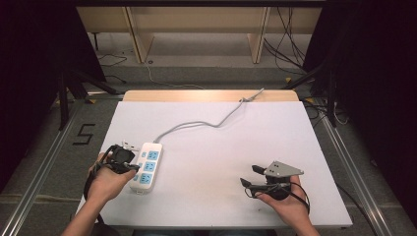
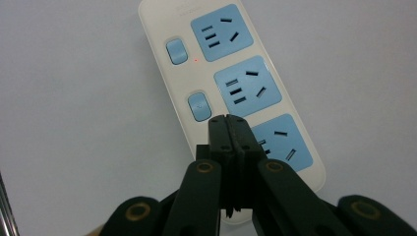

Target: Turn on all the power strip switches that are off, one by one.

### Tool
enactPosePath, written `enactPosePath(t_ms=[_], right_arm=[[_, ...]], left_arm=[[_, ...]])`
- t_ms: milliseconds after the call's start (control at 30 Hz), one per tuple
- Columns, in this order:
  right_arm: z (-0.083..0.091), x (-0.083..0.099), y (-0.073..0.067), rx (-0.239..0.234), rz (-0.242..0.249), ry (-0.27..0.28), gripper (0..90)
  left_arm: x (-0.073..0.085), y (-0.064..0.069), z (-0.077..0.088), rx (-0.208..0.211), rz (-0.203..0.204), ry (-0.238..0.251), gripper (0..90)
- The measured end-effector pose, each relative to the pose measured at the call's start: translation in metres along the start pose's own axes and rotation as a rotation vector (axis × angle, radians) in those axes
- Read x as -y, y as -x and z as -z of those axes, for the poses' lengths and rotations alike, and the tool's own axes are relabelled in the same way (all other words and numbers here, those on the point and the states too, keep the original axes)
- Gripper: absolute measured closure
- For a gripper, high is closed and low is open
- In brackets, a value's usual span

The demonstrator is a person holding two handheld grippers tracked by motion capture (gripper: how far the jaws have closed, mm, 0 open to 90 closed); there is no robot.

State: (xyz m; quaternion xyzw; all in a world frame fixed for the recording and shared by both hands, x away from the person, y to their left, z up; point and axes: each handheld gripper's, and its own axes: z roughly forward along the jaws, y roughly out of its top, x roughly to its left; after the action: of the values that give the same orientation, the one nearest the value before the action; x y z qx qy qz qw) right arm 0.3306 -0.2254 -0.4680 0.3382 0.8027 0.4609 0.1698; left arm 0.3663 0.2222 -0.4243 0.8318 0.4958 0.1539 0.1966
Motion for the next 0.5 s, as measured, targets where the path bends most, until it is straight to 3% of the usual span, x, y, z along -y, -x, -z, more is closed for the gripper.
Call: enactPosePath(t_ms=[500], right_arm=[[-0.0005,0.0002,0.0003,0.001,0.002,-0.002,36.0]], left_arm=[[0.0026,0.0009,-0.0006,0.004,-0.001,-0.022,89.7]])
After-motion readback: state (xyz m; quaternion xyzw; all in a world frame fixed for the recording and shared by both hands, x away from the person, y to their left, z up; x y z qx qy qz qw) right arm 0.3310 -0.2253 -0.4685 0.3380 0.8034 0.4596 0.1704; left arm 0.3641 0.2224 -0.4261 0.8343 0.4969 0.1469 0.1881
